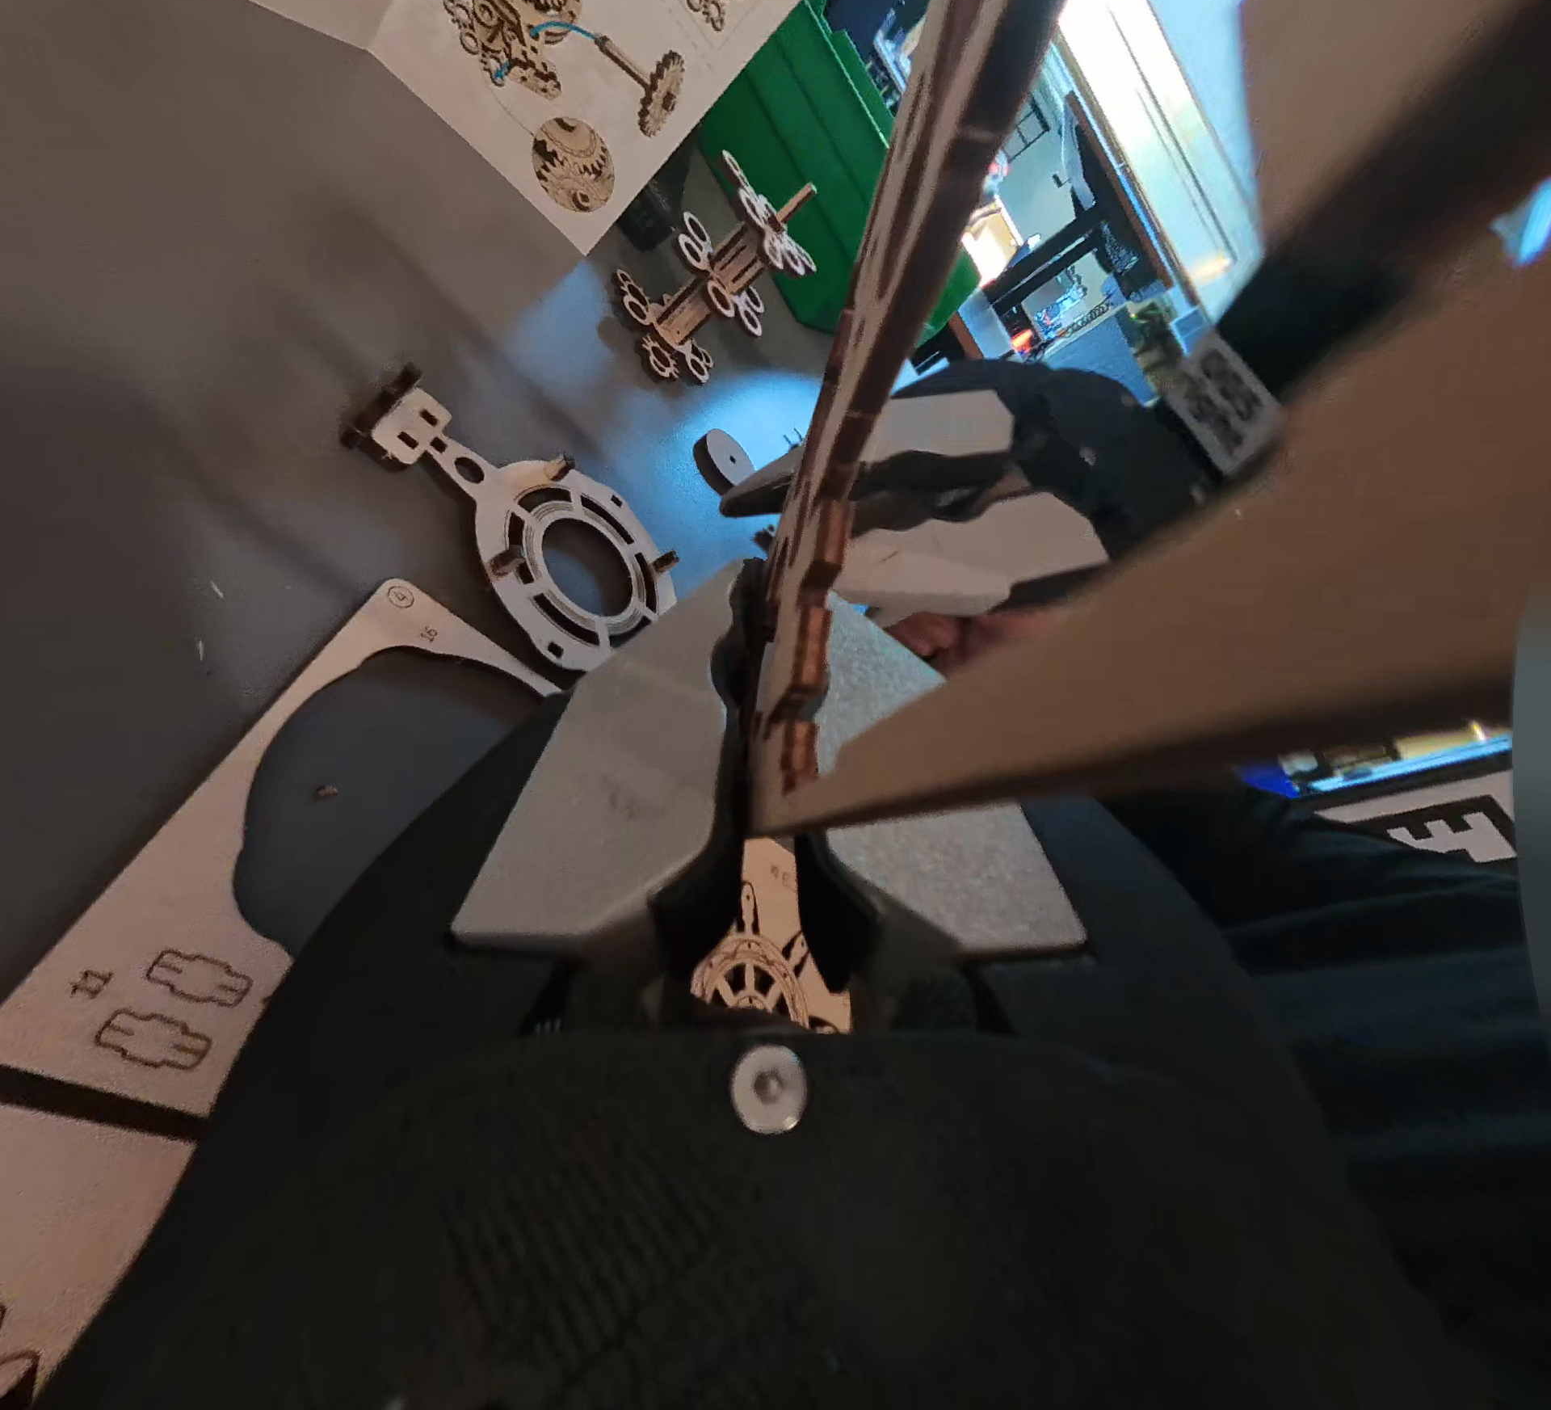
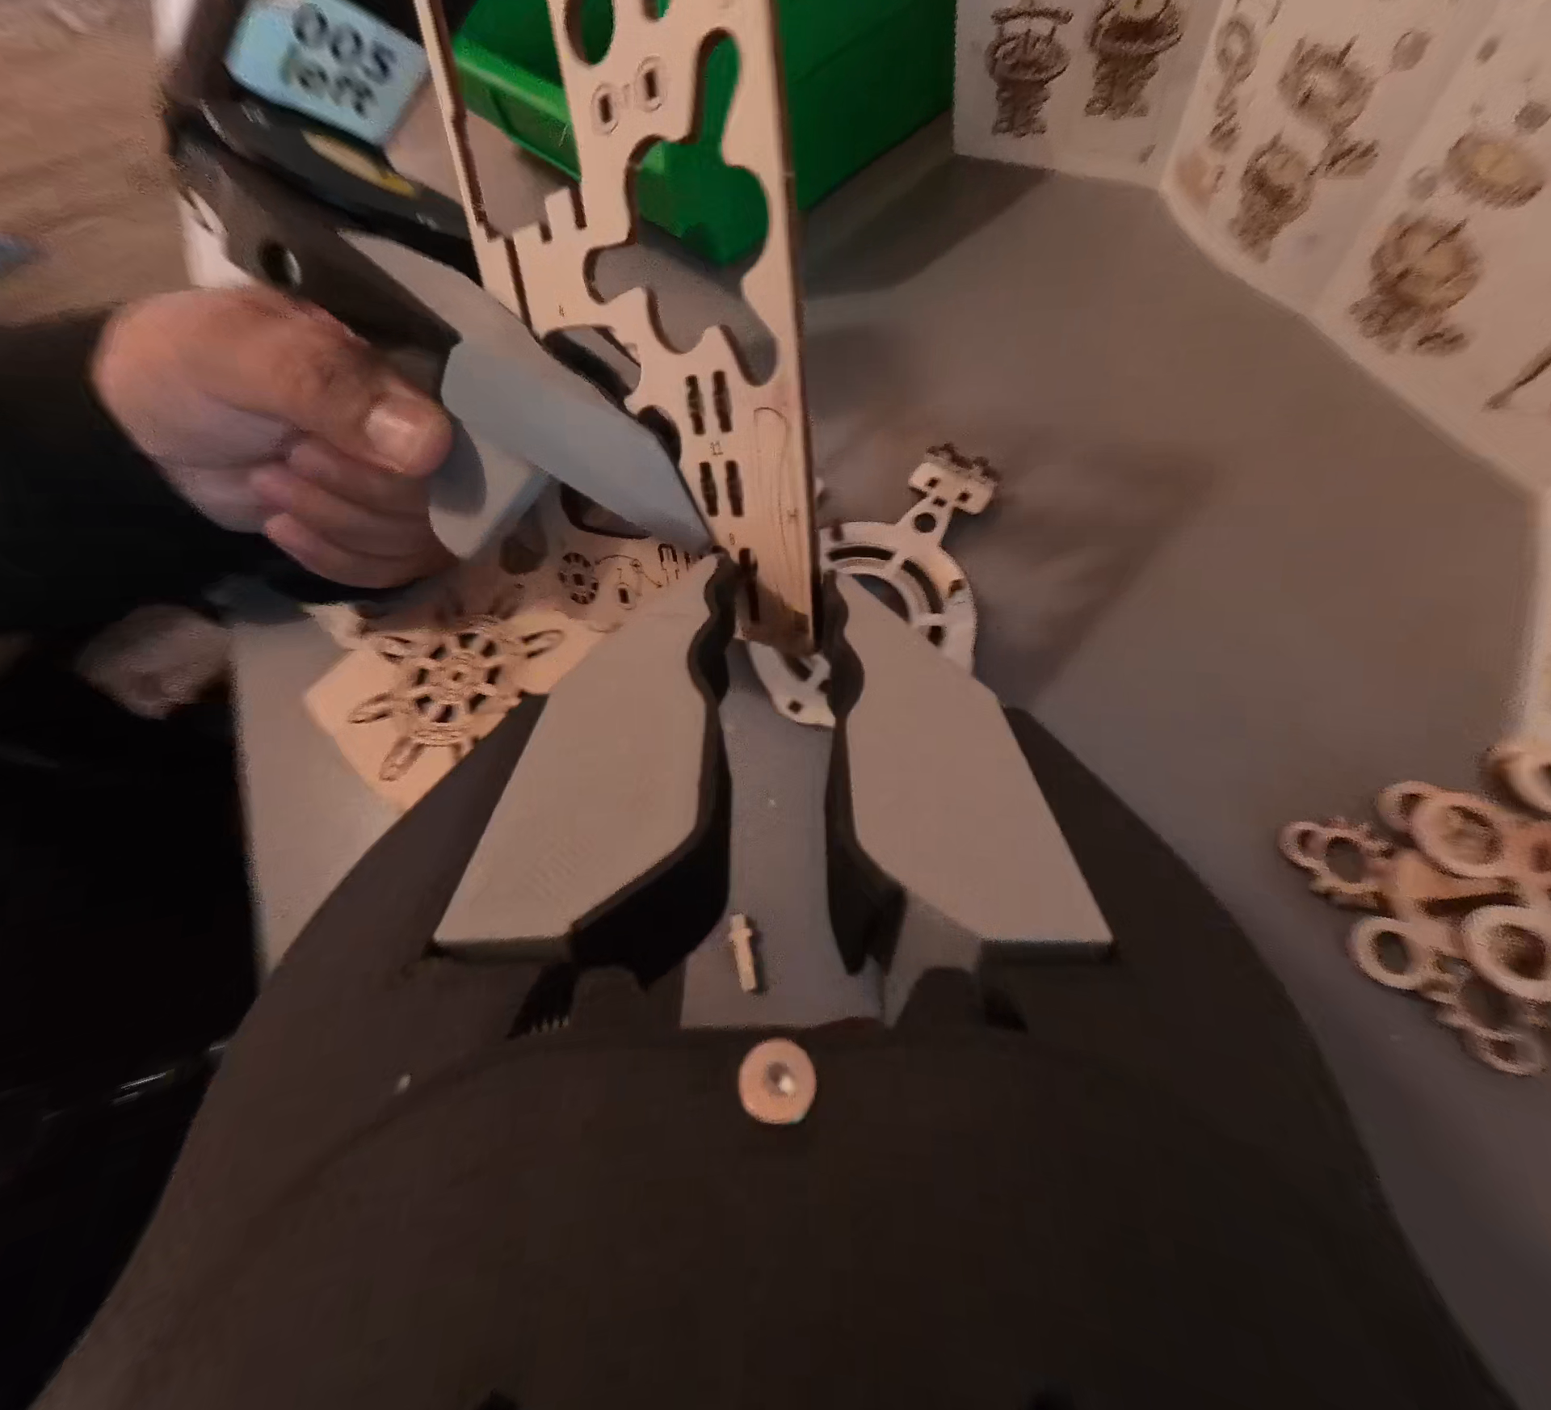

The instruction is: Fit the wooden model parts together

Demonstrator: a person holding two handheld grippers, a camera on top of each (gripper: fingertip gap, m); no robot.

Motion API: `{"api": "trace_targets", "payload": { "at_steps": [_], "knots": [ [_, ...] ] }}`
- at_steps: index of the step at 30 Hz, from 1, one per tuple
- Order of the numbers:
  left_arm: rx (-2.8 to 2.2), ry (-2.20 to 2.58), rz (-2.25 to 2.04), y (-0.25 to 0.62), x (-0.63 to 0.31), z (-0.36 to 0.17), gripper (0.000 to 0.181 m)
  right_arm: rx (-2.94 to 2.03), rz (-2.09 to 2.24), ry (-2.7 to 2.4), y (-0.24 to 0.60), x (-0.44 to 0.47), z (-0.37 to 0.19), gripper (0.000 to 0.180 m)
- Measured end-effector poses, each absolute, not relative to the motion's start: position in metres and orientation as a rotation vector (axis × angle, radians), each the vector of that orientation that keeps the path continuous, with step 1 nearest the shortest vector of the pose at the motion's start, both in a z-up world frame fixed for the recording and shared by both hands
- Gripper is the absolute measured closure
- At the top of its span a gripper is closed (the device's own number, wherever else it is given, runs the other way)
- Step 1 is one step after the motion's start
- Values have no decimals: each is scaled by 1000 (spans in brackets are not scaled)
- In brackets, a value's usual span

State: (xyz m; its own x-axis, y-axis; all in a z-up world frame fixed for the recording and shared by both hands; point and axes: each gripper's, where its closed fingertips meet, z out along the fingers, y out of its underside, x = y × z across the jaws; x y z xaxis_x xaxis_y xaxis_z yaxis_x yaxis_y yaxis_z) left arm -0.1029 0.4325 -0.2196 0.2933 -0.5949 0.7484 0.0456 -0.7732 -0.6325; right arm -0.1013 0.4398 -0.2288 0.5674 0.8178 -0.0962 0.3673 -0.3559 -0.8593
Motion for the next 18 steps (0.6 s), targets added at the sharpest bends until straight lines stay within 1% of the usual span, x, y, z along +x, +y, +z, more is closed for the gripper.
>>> {"api": "trace_targets", "payload": {
  "at_steps": [2,3,6,7,8,9,14,16,18],
  "knots": [
    [-2015,483,-1525,432,-103,-220,181,-1840,440,-1043,444,-101,-225,160],
    [-2026,495,-1522,431,-103,-221,181,-1817,405,-1085,443,-101,-225,159],
    [-2016,509,-1531,431,-100,-219,181,-1832,666,-1084,434,-96,-220,157],
    [-2008,495,-1553,431,-101,-218,181,-1819,779,-1080,429,-94,-215,147],
    [-2009,481,-1569,432,-103,-218,181,-1792,845,-1082,424,-92,-210,141],
    [-2005,477,-1584,431,-103,-217,181,-1769,832,-1082,425,-88,-207,152],
    [-2004,502,-1604,428,-101,-216,181,-1771,603,-1176,431,-87,-223,148],
    [-2000,500,-1635,427,-101,-215,181,-1770,563,-1219,431,-90,-228,145],
    [-2003,516,-1647,425,-100,-215,181,-1751,577,-1215,431,-93,-224,146]
  ]
}}
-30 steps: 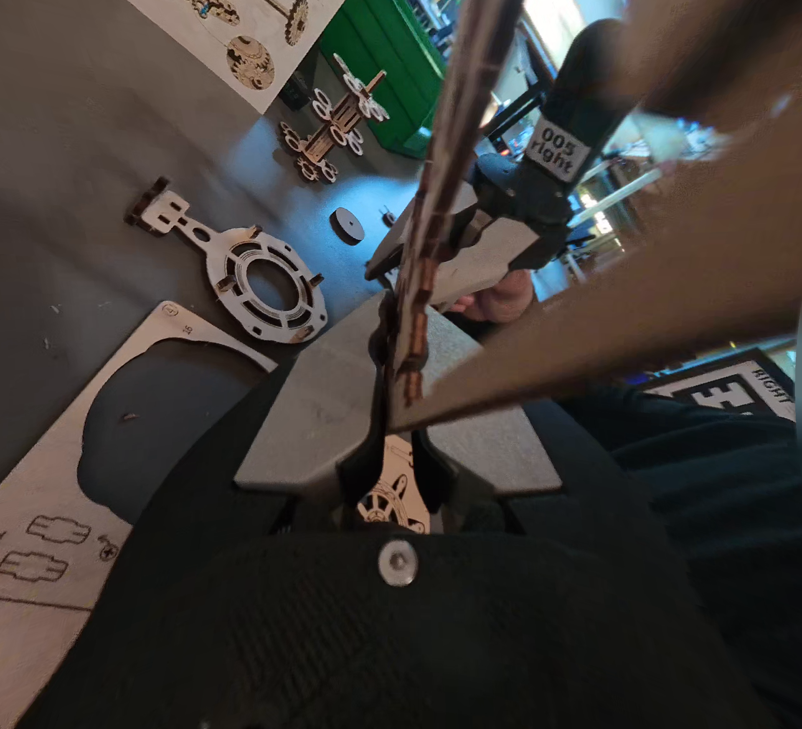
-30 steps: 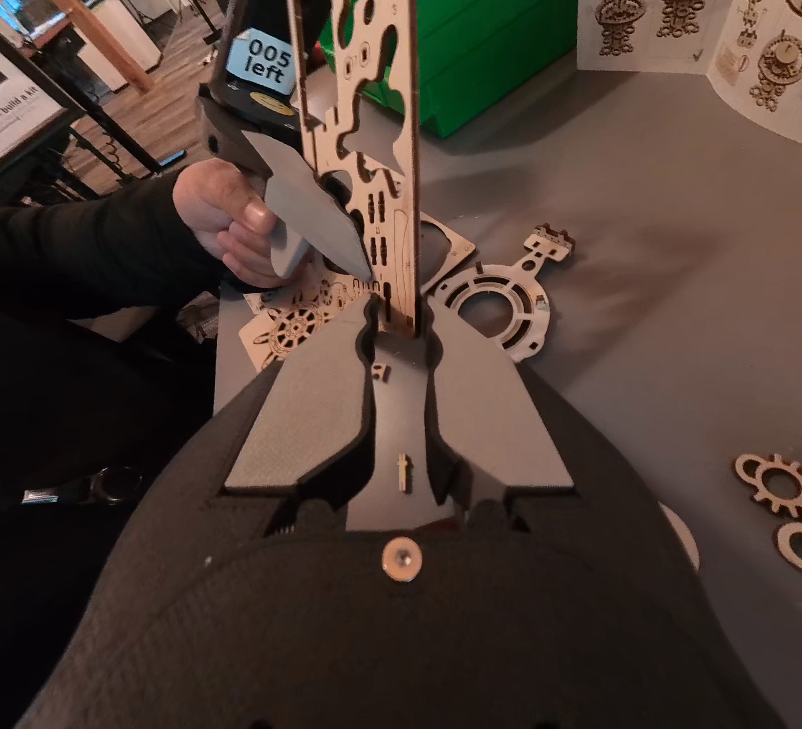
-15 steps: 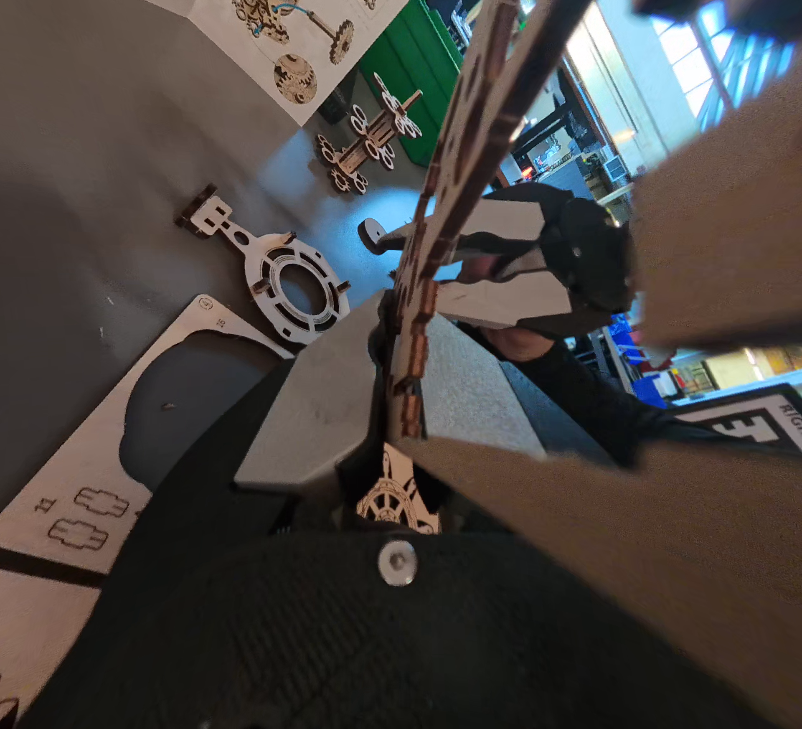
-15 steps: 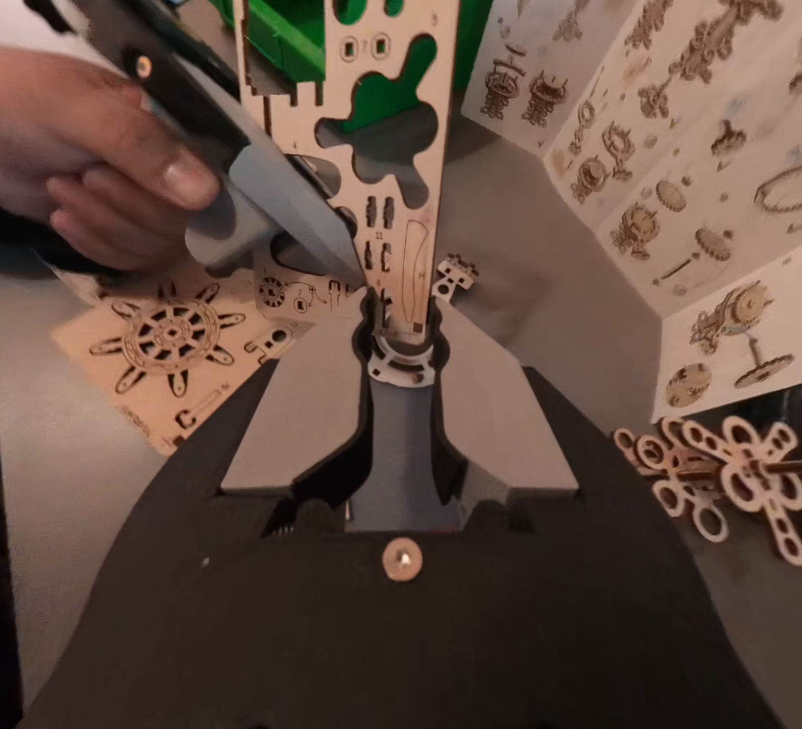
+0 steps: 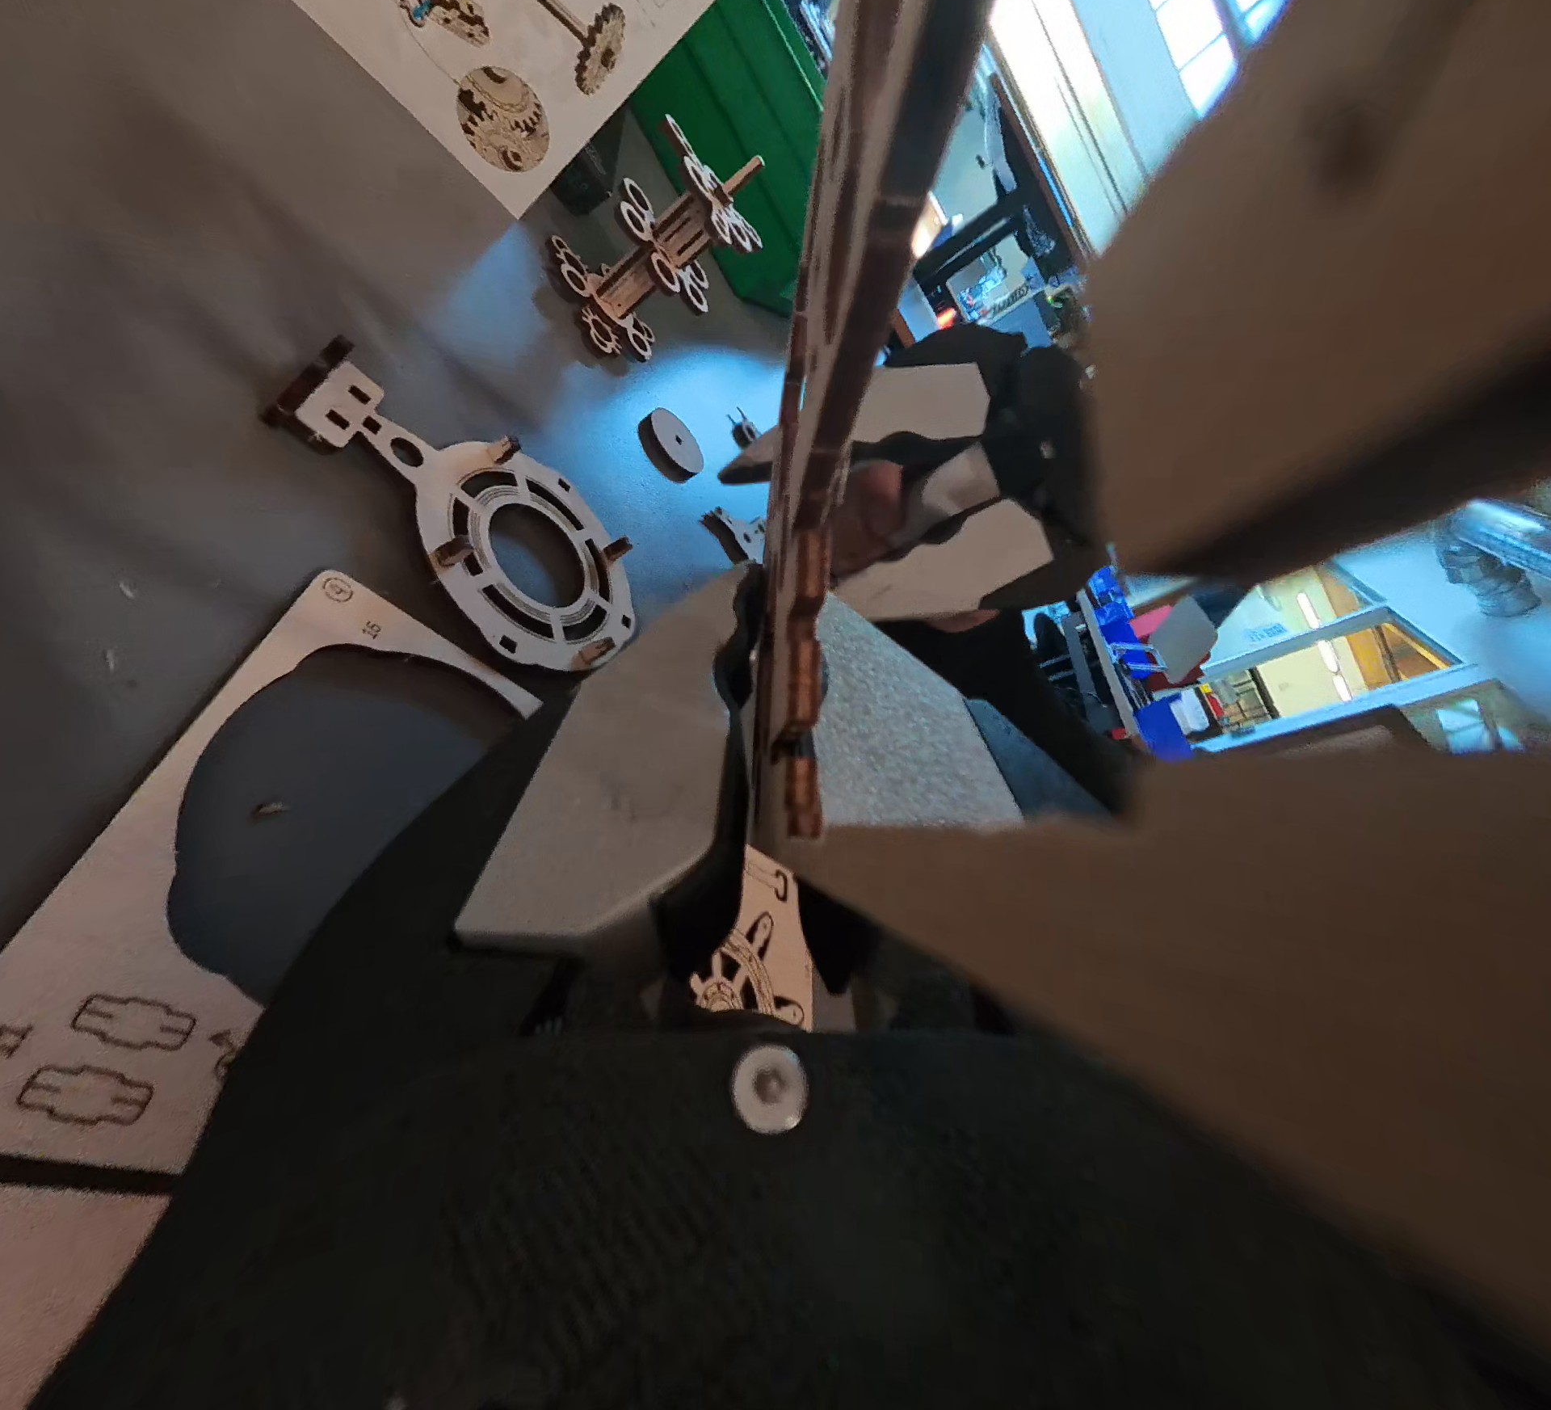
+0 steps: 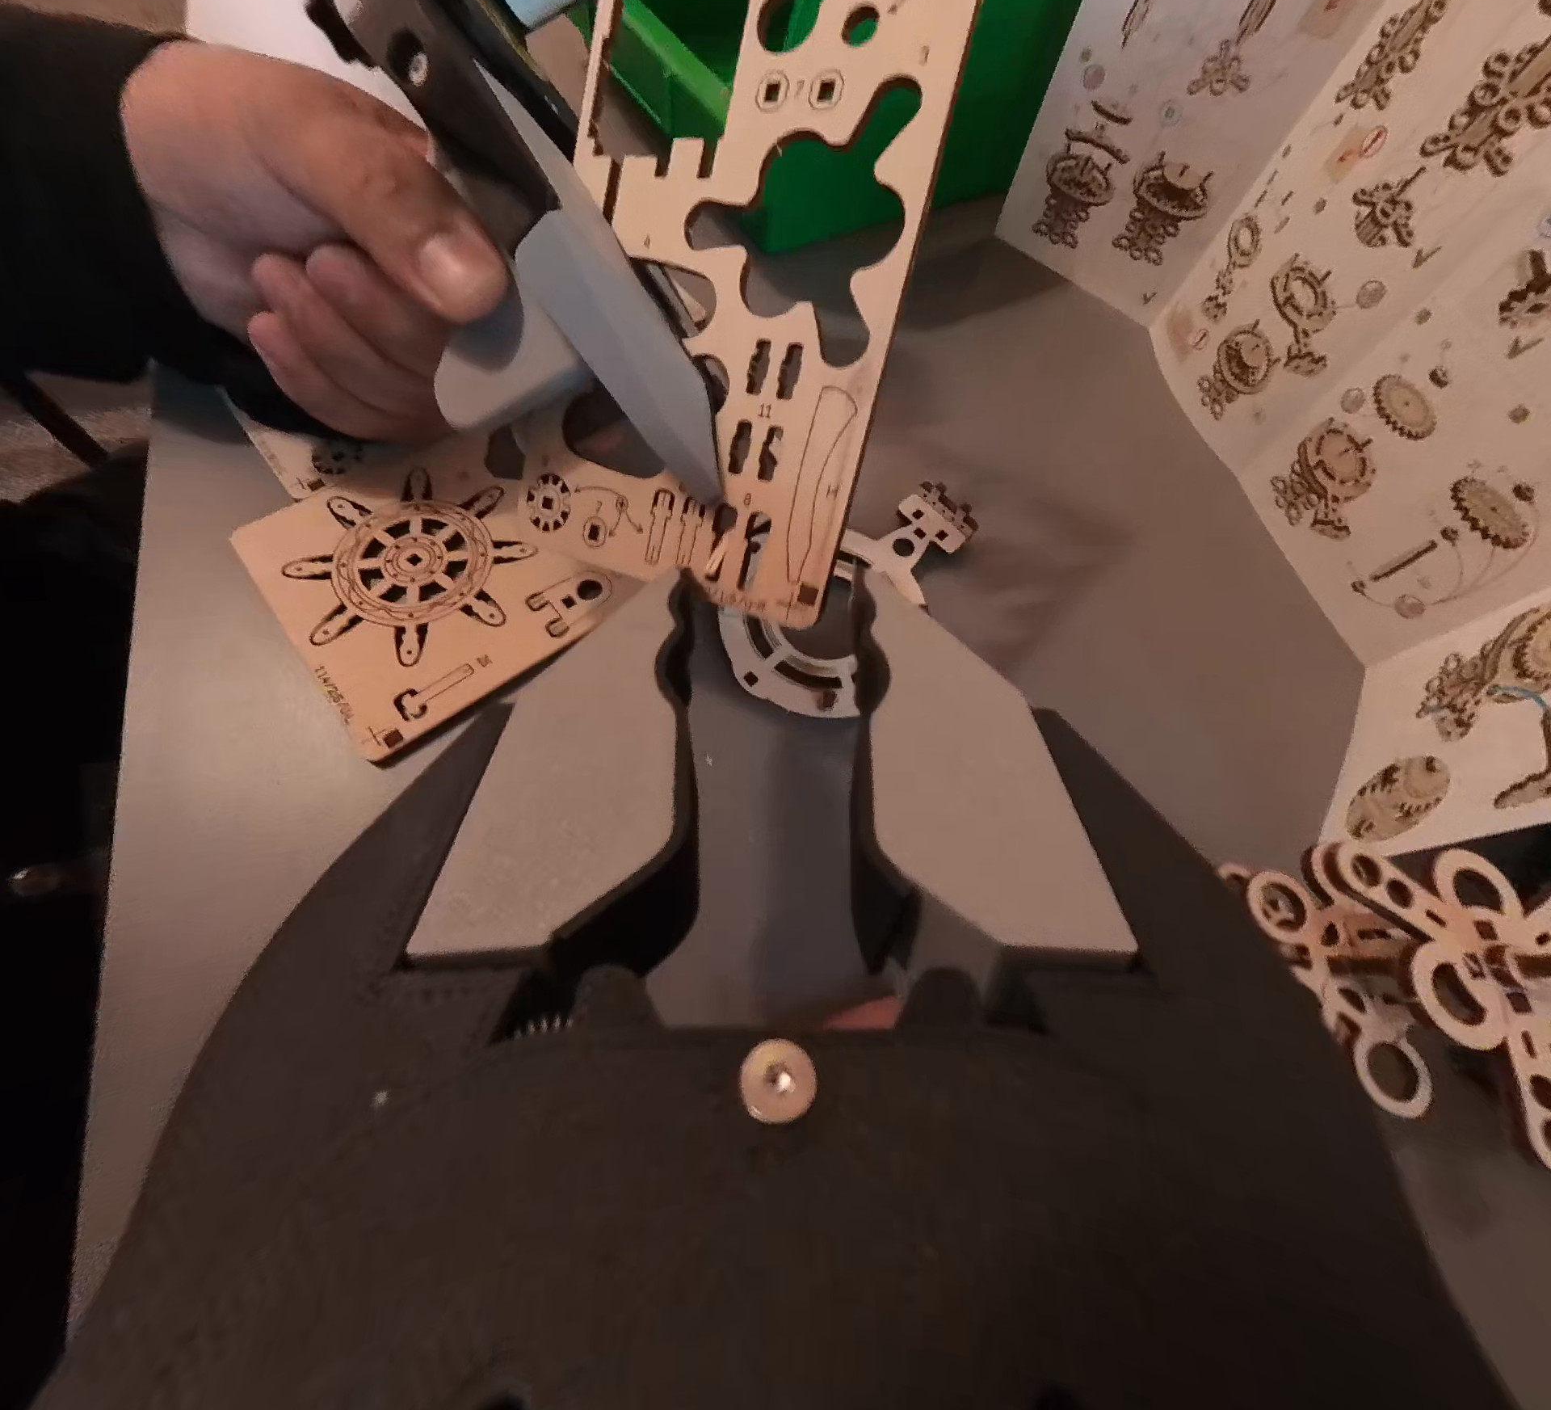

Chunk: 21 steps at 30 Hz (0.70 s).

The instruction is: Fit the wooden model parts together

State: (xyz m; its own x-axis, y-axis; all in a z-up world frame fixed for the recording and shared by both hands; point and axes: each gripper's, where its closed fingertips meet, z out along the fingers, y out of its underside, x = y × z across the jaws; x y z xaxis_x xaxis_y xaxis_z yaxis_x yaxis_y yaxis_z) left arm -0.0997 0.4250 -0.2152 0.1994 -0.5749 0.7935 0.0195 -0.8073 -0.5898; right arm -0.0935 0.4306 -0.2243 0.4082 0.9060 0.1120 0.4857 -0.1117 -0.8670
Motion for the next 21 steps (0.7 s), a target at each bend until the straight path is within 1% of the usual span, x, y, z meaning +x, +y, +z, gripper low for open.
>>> {"api": "trace_targets", "payload": {
  "at_steps": [6,14,17,19,20,21],
  "knots": [
    [-2008,542,-1668,422,-97,-216,181,-1731,636,-1255,425,-92,-224,153],
    [-2010,558,-1697,419,-97,-215,181,-1716,658,-1297,421,-90,-224,156],
    [-2012,531,-1687,422,-98,-216,180,-1718,596,-1285,424,-91,-225,156],
    [-1997,505,-1712,424,-100,-213,181,-1728,596,-1210,429,-94,-220,157],
    [-1995,517,-1703,423,-98,-213,181,-1743,641,-1143,432,-95,-216,161],
    [-2002,524,-1682,422,-97,-215,181,-1771,690,-1096,435,-96,-215,161]
  ]
}}
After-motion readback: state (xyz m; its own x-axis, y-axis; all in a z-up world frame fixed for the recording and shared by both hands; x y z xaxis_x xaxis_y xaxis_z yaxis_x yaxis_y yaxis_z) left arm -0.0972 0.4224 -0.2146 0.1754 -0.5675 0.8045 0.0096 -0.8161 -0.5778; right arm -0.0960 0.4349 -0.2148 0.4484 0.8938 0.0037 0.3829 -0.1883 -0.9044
